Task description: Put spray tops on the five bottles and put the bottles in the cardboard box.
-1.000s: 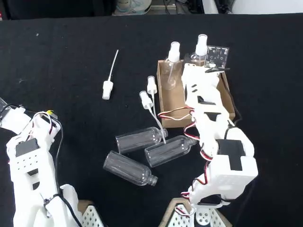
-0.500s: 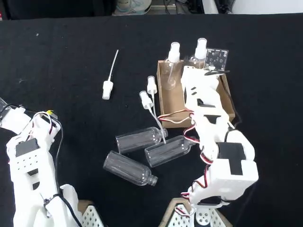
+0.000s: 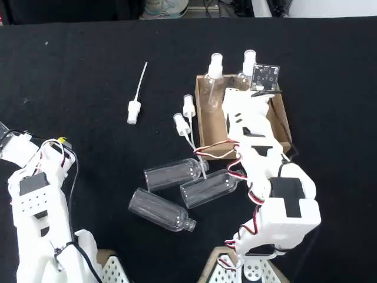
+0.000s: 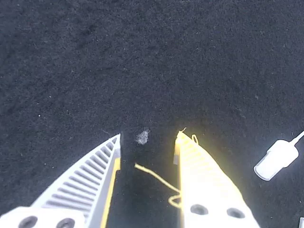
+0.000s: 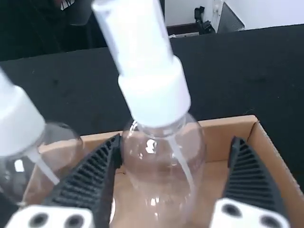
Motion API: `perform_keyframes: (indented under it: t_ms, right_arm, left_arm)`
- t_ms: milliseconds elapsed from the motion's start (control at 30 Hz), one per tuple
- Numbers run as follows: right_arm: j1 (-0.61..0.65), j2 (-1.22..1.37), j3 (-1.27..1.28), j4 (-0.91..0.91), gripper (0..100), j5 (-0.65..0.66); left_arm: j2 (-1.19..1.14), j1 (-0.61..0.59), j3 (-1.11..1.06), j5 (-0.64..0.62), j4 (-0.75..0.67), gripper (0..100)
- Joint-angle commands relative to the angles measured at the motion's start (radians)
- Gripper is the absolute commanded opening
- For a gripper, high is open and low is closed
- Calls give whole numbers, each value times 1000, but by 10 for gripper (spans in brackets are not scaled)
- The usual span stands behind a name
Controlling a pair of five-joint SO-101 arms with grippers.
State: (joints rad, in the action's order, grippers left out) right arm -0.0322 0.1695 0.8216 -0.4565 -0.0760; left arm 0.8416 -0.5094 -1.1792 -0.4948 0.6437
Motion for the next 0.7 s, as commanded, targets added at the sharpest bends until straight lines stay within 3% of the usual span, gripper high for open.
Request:
perform_keyframes:
  t_ms: [0,233,667]
  right_arm:
    - [8,-54,2,-15,304,-3]
    - [2,-59,-1,12,304,-5]
    - [2,-394,4,448,305,-5]
  left_arm:
    - [20,-2,33,-3,-21,184]
    - [20,-2,35,-3,-23,184]
    - [20,-2,33,-3,-23,184]
